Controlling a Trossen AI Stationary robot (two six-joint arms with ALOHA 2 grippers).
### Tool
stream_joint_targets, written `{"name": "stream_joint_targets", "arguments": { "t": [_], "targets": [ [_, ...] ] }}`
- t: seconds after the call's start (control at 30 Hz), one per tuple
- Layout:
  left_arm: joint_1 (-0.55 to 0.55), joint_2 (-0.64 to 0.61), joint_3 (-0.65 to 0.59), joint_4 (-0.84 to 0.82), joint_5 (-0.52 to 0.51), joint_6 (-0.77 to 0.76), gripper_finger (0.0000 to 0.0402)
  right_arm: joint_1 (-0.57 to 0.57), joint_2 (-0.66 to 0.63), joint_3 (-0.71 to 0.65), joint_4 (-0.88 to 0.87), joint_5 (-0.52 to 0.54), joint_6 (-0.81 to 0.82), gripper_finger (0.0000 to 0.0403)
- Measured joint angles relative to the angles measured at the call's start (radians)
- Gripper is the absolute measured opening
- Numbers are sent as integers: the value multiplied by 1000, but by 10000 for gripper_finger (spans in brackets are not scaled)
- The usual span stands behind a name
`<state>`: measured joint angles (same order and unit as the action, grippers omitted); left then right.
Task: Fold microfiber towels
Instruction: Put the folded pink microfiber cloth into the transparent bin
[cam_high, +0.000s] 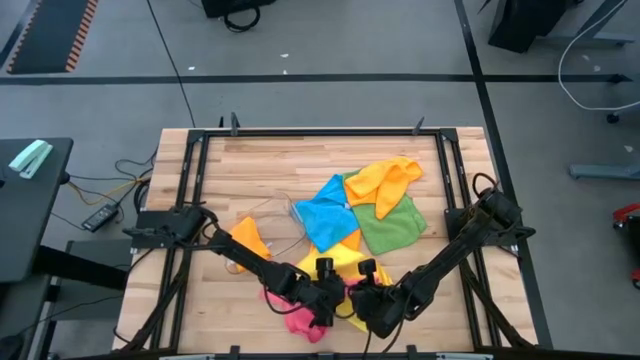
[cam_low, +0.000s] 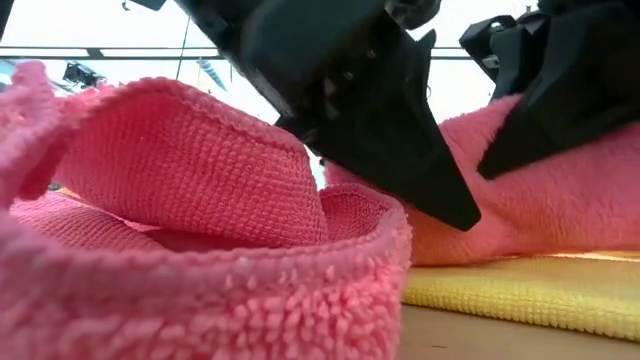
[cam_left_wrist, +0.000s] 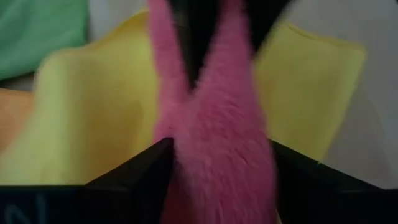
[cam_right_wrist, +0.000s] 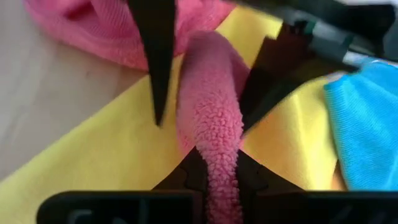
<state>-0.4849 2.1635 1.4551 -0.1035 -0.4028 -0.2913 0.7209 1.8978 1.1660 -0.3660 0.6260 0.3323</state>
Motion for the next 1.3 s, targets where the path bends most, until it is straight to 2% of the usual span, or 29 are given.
{"name": "stream_joint_targets", "arguments": {
  "t": [0.13, 0.33, 0.6, 0.73, 0.93, 1.17, 1.3],
  "targets": [
    [11, 0, 0, 3, 30, -5, 210, 1, -12, 0, 5, -18, 21, 39],
    [29, -11, 0, -5, 181, -13, 132, 1, -12, 0, 8, -51, 19, 52],
    [70, -67, 0, -90, 428, -41, 21, 0, -28, 1, 12, -132, -9, 121],
    [88, -152, 0, -259, 526, -40, 18, 9, -110, 1, -36, -138, -1, 156],
    [102, -305, 1, -569, 579, -16, 53, 16, -206, -4, -61, -105, 8, 171],
    [104, -436, 2, -891, 754, 93, 20, 8, -187, -33, -57, -78, 25, 164],
    [117, -477, 2, -1152, 792, 177, 23, 5, -167, -49, -46, -52, 30, 163]
  ]
}}
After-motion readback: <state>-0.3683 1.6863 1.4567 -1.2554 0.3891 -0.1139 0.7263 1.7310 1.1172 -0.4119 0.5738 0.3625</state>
